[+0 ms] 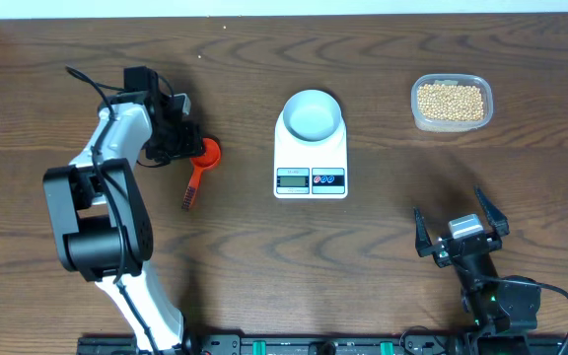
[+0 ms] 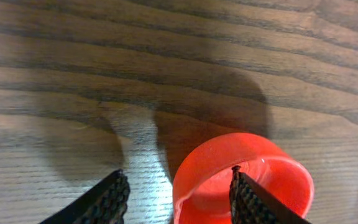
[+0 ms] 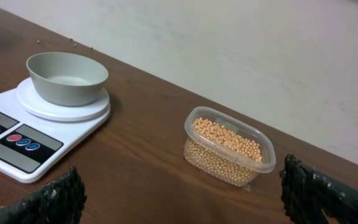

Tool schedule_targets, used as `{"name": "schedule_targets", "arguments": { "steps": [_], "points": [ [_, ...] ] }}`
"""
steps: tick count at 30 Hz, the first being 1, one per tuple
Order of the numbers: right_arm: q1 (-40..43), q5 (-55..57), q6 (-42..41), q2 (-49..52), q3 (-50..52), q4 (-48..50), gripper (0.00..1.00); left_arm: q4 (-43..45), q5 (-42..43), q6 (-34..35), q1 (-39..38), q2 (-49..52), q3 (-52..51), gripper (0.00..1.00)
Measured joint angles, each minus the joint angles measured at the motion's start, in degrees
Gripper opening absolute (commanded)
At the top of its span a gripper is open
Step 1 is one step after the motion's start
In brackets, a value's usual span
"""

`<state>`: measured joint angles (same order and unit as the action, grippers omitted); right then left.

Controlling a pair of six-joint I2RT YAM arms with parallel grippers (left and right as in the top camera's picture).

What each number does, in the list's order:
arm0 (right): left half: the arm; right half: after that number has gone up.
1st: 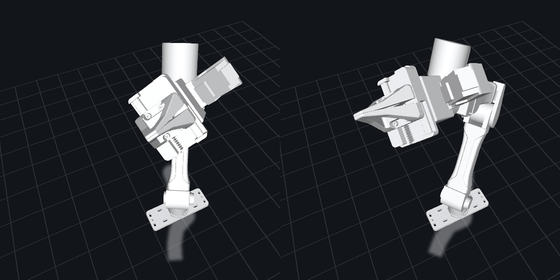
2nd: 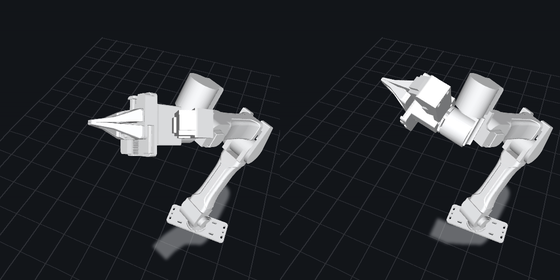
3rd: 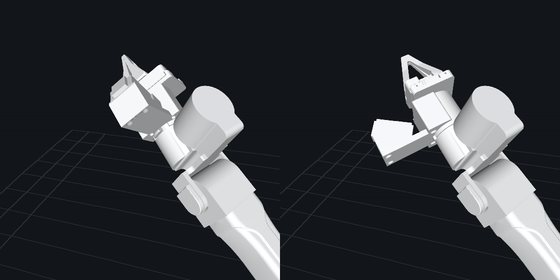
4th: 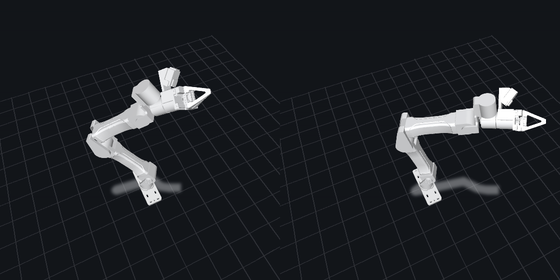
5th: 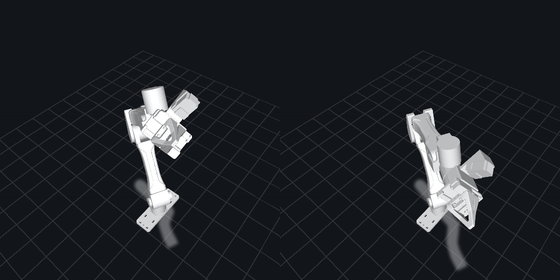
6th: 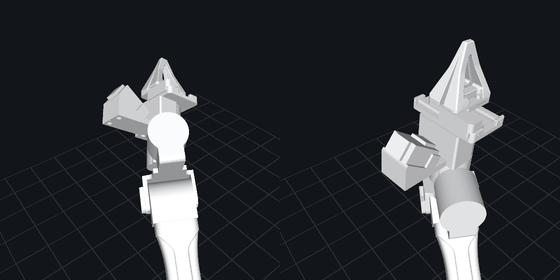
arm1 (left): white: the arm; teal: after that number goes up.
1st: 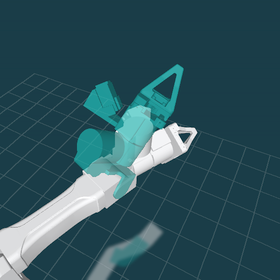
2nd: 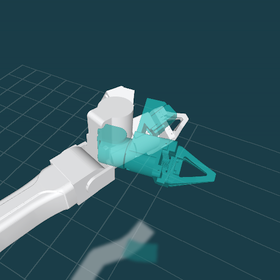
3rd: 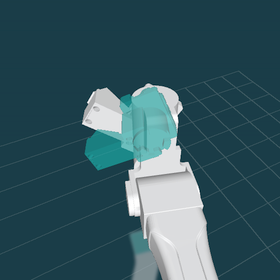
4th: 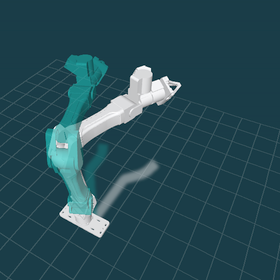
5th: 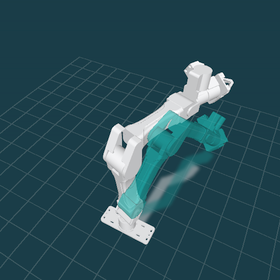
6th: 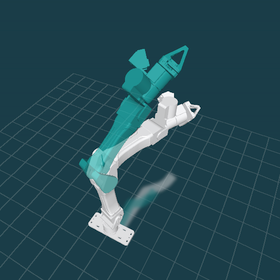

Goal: Scoop item into bowl and weigh 50g on scale
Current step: 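Move left gripper over red scoop and grasp its bowl rim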

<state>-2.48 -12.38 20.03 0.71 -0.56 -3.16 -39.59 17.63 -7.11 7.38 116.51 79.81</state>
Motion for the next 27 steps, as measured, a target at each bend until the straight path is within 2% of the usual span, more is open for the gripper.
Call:
{"name": "schedule_targets", "arguments": {
  "steps": [6, 14, 22, 27],
  "points": [
    [0.0, 0.0, 0.0, 0.0, 0.0, 0.0, 0.99, 0.0, 0.0, 0.0, 0.0, 0.4, 0.0, 0.48],
    [0.0, 0.0, 0.0, 0.0, 0.0, 0.0, 0.99, 1.6, 0.0, 0.0, -0.1, 0.4, -0.1, 0.34],
    [0.0, 0.0, 0.0, 0.0, 0.0, 0.0, 0.99, 3.2, 0.0, 0.0, -1.0, 0.4, -1.3, 0.32],
    [0.0, 0.0, 0.0, 0.0, 0.0, 0.0, 0.99, 3.7, 0.0, 0.0, -1.0, 0.4, -1.7, 0.25]
  ]
}}
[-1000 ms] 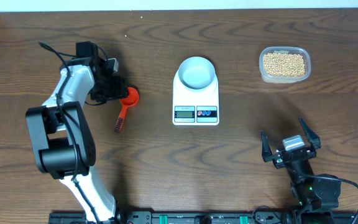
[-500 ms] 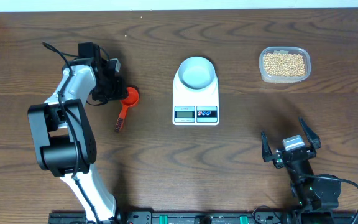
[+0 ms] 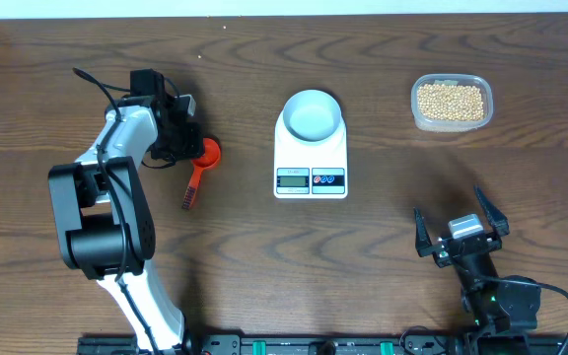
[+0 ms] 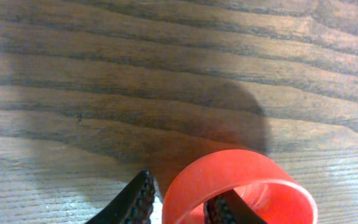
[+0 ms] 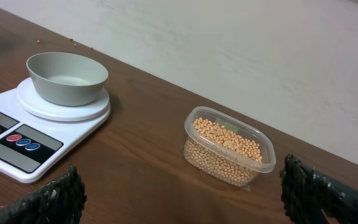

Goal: Scoop item into bowl and weigh 50g on scale
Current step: 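Move left gripper over red scoop and grasp its bowl rim, then lift red scoop with left gripper and carry it toward the scale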

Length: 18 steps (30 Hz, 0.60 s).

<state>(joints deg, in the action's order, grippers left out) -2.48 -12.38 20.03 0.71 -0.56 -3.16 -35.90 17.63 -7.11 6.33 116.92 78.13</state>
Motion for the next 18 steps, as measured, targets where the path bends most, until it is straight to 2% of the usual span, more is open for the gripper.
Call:
{"name": "schedule_targets", "arguments": {
  "steps": [7, 8, 15, 18],
  "points": [
    [0.0, 0.0, 0.0, 0.0, 0.0, 0.0, 0.99, 0.3, 0.0, 1.0, 0.0, 0.0, -0.1, 0.13],
    [0.0, 0.0, 0.0, 0.0, 0.0, 0.0, 0.99, 0.4, 0.0, 1.3, 0.0, 0.0, -0.1, 0.08],
    [0.0, 0.0, 0.0, 0.0, 0.0, 0.0, 0.99, 0.4, 0.0, 3.1, -0.3, 0.0, -0.2, 0.07],
    [0.0, 0.0, 0.0, 0.0, 0.0, 0.0, 0.99, 1.0, 0.0, 6.2, -0.5, 0.0, -0.3, 0.07]
  ]
}}
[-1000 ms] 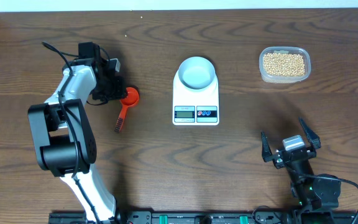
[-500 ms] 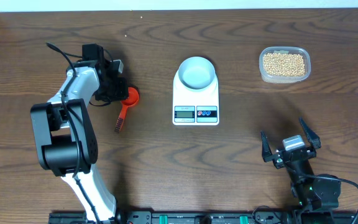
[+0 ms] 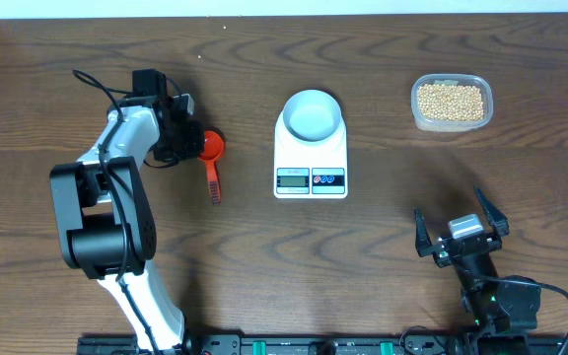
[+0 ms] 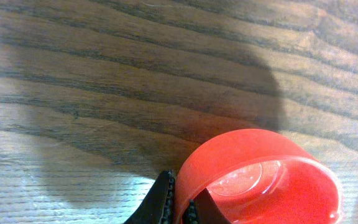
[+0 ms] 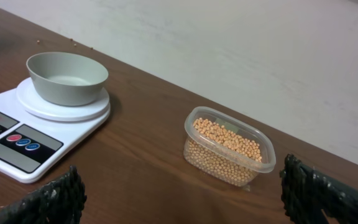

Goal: Scoop item into bowl and weigh 50g on scale
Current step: 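Lift red scoop with left gripper and carry it toward the scale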

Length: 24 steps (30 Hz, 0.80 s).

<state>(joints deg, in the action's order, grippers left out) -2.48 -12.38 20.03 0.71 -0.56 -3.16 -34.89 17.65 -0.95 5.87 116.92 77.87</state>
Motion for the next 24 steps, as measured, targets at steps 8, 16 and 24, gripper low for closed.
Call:
{"name": "schedule_targets", "arguments": {
  "steps": [8, 16, 24],
  "points": [
    [0.0, 0.0, 0.0, 0.0, 0.0, 0.0, 0.99, 0.2, 2.1, 8.4, 0.0, -0.8, 0.0, 0.07],
    [0.0, 0.0, 0.0, 0.0, 0.0, 0.0, 0.99, 0.7, 5.0, 22.9, -0.5, -10.9, 0.0, 0.07],
    [0.0, 0.0, 0.0, 0.0, 0.0, 0.0, 0.99, 0.9, 7.6, 32.8, -6.4, -19.9, 0.0, 0.07]
  ]
}}
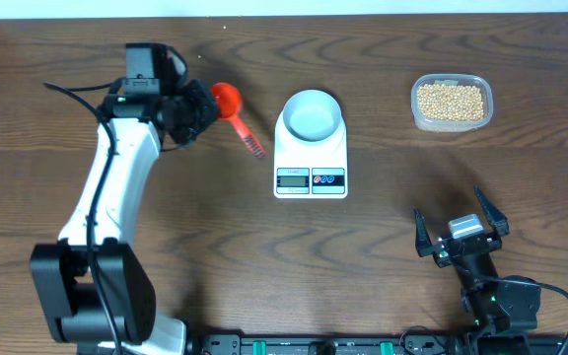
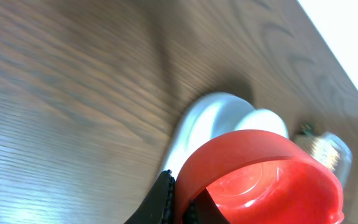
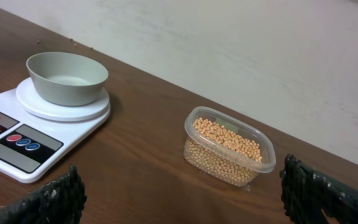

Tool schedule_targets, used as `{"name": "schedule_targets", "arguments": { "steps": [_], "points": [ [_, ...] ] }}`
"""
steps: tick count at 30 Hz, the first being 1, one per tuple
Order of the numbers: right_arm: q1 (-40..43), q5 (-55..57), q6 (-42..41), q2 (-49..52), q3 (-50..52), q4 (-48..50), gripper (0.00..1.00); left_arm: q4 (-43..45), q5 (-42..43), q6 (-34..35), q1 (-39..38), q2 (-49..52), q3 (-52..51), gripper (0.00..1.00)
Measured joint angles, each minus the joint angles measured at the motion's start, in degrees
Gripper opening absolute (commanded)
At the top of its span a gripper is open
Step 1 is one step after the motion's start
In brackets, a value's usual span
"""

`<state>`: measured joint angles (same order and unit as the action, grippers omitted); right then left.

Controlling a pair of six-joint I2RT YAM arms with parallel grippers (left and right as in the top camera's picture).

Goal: Scoop item into bowl and weigh 50g on scale
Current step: 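Lift red scoop with left gripper and carry it toward the scale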

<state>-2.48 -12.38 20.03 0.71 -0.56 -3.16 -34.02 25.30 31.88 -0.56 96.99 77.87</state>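
My left gripper (image 1: 205,104) is shut on the rim of the red scoop (image 1: 227,97), held above the table left of the scale; its dark-ended handle (image 1: 253,144) points toward the scale. In the left wrist view the scoop's cup (image 2: 260,180) fills the lower frame, empty. A grey bowl (image 1: 312,113) sits on the white scale (image 1: 311,158). A clear tub of soybeans (image 1: 451,102) stands at the back right. My right gripper (image 1: 459,232) rests open near the front edge.
The scale's display and buttons (image 1: 311,178) face the front. A few stray beans lie near the table's far edge (image 3: 55,42). A pale wall (image 3: 229,37) runs behind the table.
My left gripper, shut on the scoop's rim, has gone from beside the table surface to higher and farther back-right. The scoop's handle now points toward the scale. The right arm is unmoved.
First my left gripper stood open around the scoop's rim as it lay on the table. Its fingers then narrowed on the rim, then shut on it with the handle swung round. Now the scoop is lifted and nearer the scale.
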Motion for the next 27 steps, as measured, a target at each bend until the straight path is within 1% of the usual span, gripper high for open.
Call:
{"name": "schedule_targets", "arguments": {
  "steps": [6, 13, 23, 27],
  "points": [
    [0.0, 0.0, 0.0, 0.0, 0.0, 0.0, 0.99, 0.0, 0.3, 2.8, -6.2, -4.1, 0.0, 0.07],
    [0.0, 0.0, 0.0, 0.0, 0.0, 0.0, 0.99, 0.0, -0.3, 5.1, -11.6, -4.6, 0.0, 0.07],
    [0.0, 0.0, 0.0, 0.0, 0.0, 0.0, 0.99, 1.9, -1.6, 8.1, -15.8, -4.6, 0.0, 0.07],
    [0.0, 0.0, 0.0, 0.0, 0.0, 0.2, 0.99, 4.0, -1.7, 9.1, -17.7, -4.6, 0.0, 0.07]
  ]
}}
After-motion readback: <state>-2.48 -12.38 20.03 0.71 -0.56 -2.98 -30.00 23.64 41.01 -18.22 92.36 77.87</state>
